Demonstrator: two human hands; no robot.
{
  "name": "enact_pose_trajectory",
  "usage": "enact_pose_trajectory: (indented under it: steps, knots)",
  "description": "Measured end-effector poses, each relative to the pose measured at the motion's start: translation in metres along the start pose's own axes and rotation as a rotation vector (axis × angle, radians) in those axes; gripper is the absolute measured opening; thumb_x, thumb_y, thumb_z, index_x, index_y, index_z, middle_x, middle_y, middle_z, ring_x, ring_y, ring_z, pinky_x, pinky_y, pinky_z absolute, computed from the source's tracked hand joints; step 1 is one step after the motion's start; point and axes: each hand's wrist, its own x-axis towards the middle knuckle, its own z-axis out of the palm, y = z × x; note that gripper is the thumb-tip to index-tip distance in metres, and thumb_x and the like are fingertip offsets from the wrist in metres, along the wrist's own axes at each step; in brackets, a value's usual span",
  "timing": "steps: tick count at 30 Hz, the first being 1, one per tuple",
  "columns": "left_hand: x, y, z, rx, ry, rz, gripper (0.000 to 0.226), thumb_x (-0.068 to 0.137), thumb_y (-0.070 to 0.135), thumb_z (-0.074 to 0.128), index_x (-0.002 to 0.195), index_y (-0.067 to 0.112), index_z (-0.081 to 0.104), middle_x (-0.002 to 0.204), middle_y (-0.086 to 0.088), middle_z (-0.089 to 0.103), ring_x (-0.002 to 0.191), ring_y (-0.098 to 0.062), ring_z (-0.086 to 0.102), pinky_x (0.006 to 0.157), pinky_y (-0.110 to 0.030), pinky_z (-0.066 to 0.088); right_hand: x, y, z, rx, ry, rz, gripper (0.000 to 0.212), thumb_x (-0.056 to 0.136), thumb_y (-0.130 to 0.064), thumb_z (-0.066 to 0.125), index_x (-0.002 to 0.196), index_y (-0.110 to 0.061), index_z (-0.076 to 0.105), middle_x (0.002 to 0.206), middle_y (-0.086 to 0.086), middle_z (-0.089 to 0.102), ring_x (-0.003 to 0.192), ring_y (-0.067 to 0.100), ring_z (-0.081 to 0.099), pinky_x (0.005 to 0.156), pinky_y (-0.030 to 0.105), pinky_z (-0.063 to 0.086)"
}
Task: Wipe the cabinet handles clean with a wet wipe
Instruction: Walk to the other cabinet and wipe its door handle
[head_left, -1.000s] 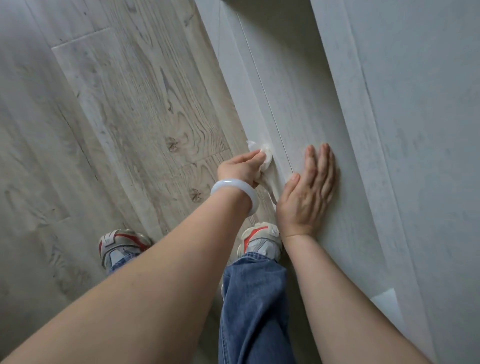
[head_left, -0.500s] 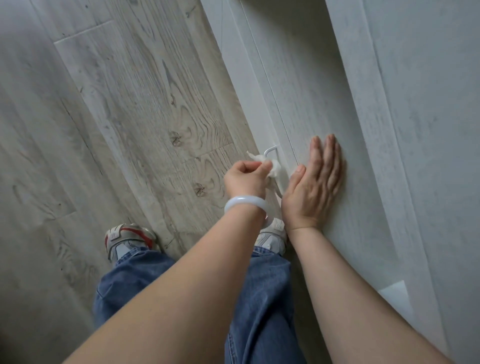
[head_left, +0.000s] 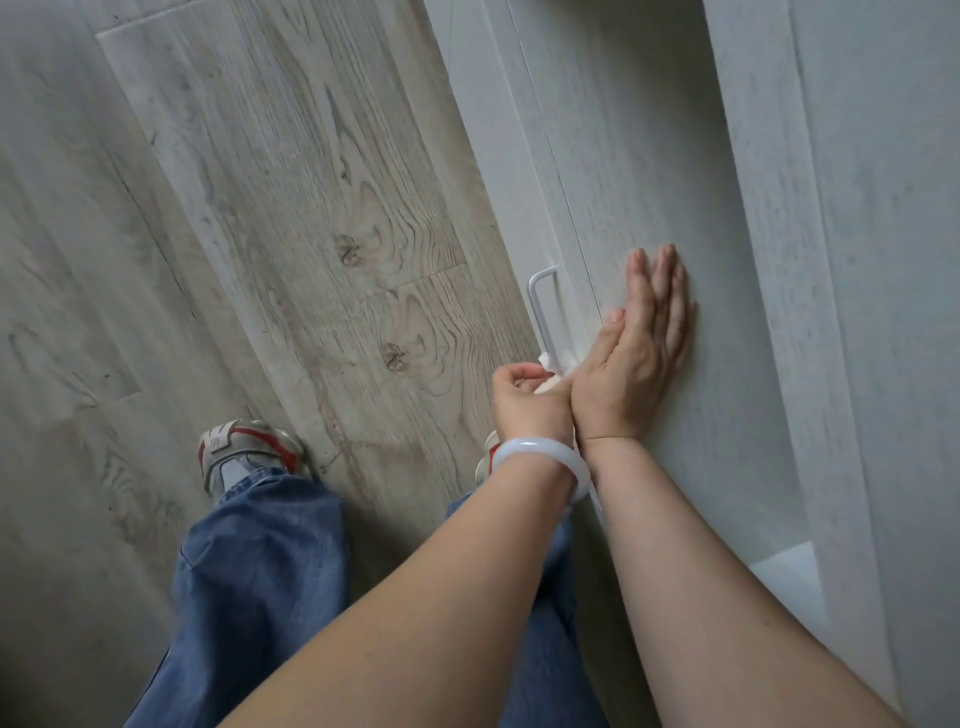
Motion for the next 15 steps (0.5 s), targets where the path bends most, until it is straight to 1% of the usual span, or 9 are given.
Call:
enact_pose_trajectory:
  steps: [3,5,6,8,10,12,15]
  knots:
    - [0.005,0.007,-0.001,0.051,-0.038,0.021,0.039,0.076,0.000,0.075,0.103,0.008,0.048,0.085,-0.006,0.065,0.055,-0.010,0.055,0.048,-0.021,0.045,0.000,0.000,0.000,0.002,0.000,0.020,0.048,0.084,0.014,0.053,0.130,0.004,0.053,0.135,-0.007,0.032,0.131,-0.001,0.017,0.106,0.001,0.003]
    - [0.012,0.010,-0.003,0.110,-0.073,0.048,0.041,0.075,0.001,0.077,0.103,0.009,0.048,0.097,-0.010,0.069,0.062,-0.011,0.061,0.054,-0.023,0.049,0.000,-0.001,0.000,0.005,0.003,0.037,0.047,0.085,0.014,0.054,0.130,0.003,0.053,0.135,-0.007,0.034,0.130,-0.002,0.017,0.106,0.000,0.003]
    - [0.016,0.011,-0.005,0.140,-0.089,0.069,0.040,0.074,0.001,0.078,0.101,0.010,0.049,0.100,-0.011,0.070,0.066,-0.012,0.063,0.057,-0.025,0.051,0.000,-0.002,0.000,0.006,0.005,0.047,0.047,0.085,0.014,0.054,0.130,0.002,0.054,0.136,-0.005,0.037,0.131,-0.001,0.018,0.105,0.000,0.003]
    - [0.021,0.012,-0.009,0.199,-0.131,0.108,0.039,0.073,0.002,0.080,0.094,0.015,0.050,0.097,-0.008,0.069,0.068,-0.014,0.063,0.059,-0.027,0.051,0.001,-0.002,0.000,0.003,0.008,0.058,0.045,0.085,0.013,0.055,0.129,0.003,0.055,0.137,0.006,0.047,0.131,0.006,0.023,0.106,0.001,0.002]
    - [0.024,0.015,-0.013,0.264,-0.178,0.147,0.039,0.071,0.003,0.081,0.091,0.018,0.051,0.090,-0.006,0.067,0.070,-0.015,0.063,0.059,-0.029,0.050,0.001,-0.002,0.000,-0.002,0.005,0.061,0.044,0.085,0.011,0.056,0.128,0.003,0.056,0.135,0.016,0.053,0.129,0.013,0.029,0.107,0.002,0.002]
    - [0.029,0.020,-0.015,0.347,-0.211,0.186,0.038,0.070,0.004,0.082,0.090,0.019,0.053,0.085,-0.004,0.065,0.071,-0.017,0.063,0.062,-0.033,0.052,0.000,-0.004,0.000,-0.007,0.006,0.066,0.043,0.084,0.011,0.056,0.127,0.003,0.057,0.133,0.019,0.055,0.126,0.015,0.032,0.107,0.001,0.001]
    - [0.036,0.031,-0.016,0.430,-0.250,0.219,0.043,0.065,0.004,0.085,0.098,0.013,0.058,0.088,-0.007,0.063,0.080,-0.024,0.064,0.075,-0.045,0.057,0.000,-0.004,0.000,-0.008,0.002,0.059,0.044,0.082,0.012,0.058,0.125,0.006,0.057,0.130,0.022,0.056,0.124,0.016,0.032,0.106,0.000,-0.001]
